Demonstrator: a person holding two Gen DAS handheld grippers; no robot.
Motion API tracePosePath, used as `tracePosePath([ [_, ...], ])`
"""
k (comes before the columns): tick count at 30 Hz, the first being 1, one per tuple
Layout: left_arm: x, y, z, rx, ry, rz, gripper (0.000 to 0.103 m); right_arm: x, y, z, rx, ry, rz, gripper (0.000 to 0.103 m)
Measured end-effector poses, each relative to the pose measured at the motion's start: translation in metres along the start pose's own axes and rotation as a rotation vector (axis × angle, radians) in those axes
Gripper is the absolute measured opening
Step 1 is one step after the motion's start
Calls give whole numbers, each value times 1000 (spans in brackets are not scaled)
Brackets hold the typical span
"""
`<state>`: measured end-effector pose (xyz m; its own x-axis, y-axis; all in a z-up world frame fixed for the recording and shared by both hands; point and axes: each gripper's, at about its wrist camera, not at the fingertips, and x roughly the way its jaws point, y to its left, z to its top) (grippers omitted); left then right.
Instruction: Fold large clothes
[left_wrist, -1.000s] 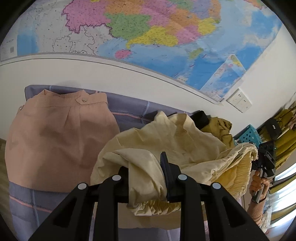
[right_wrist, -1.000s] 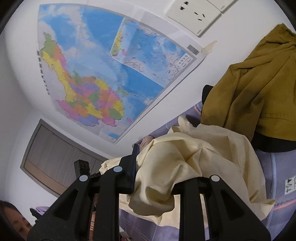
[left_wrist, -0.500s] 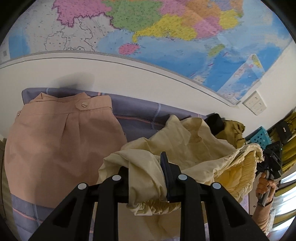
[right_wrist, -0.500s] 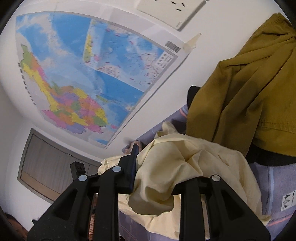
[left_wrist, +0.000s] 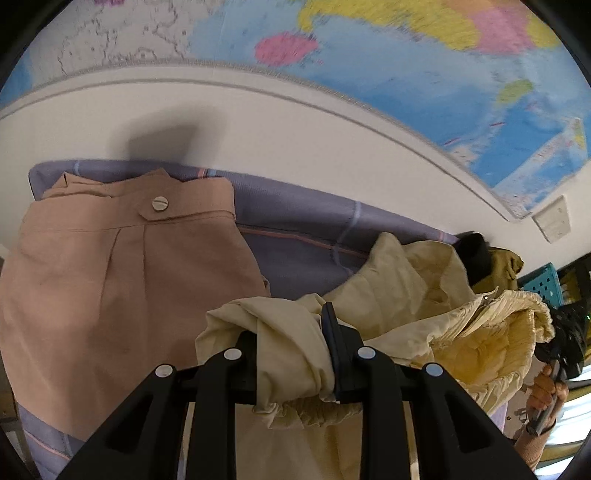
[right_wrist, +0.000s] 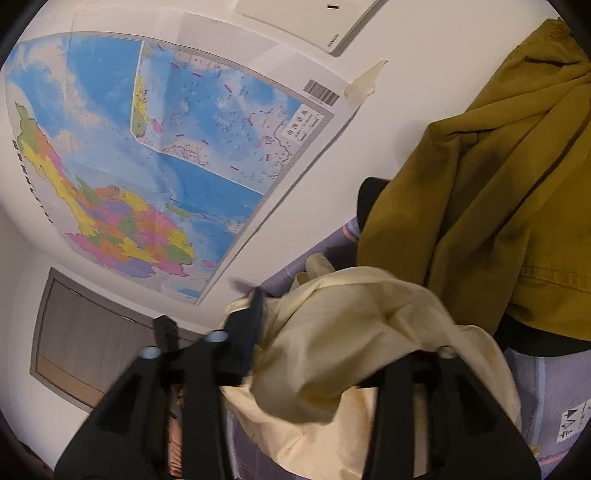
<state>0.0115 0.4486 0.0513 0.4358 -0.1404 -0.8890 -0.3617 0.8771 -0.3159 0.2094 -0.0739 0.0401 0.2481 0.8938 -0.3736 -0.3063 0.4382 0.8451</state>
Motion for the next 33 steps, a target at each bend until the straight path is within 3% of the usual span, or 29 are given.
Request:
tracePosePath([
  [1,5,1,3,-7,9,-3,25,-2,2,0,9,-6,15,72],
  [3,12,4,6,-18,23,-1,25,-7,11,-3,-9,-13,50,83],
  [6,23,7,11,-38,44,-4,25,-18,29,-14,-92,-14,67,85],
  [8,28,8,14,-51,49,-16,26,-23,46,-27,-198,-20,33,85],
  [9,30,8,14,-52,51,-21,27,-23,55,-35,-271,-19,-4,85],
  [11,30,6,14,-43,47,-37,28,-7,76,-59,-462,4,-159,85],
  [13,29,5,13,-44,39,-51,31,22,86,-82,-665,17,-405,84],
  [15,21,4,10,-32,13,-100,48,48,83,-97,-803,40,-563,76],
  [17,7,2,5,-25,-39,-136,54,73,70,-105,-893,54,-700,49],
  [18,-4,0,1,-10,-67,-153,60,77,65,-104,-910,46,-729,31],
  [19,-14,-1,-3,3,-94,-172,63,79,62,-103,-924,42,-746,23],
  [22,-50,-12,-22,80,-234,-167,71,66,55,-86,-837,25,-673,8],
  [25,-67,-34,-46,213,-293,-142,74,46,66,-70,-755,-37,-580,4],
  [27,-67,-55,-65,333,-299,-119,75,42,73,-65,-754,-71,-565,4],
  [28,-58,-71,-76,409,-276,-108,75,43,75,-61,-742,-86,-552,4],
  [31,-20,-96,-89,497,-170,-77,75,63,66,-51,-725,-62,-569,4],
  [33,15,-106,-89,509,-109,-6,60,79,51,-47,-707,-22,-598,5],
])
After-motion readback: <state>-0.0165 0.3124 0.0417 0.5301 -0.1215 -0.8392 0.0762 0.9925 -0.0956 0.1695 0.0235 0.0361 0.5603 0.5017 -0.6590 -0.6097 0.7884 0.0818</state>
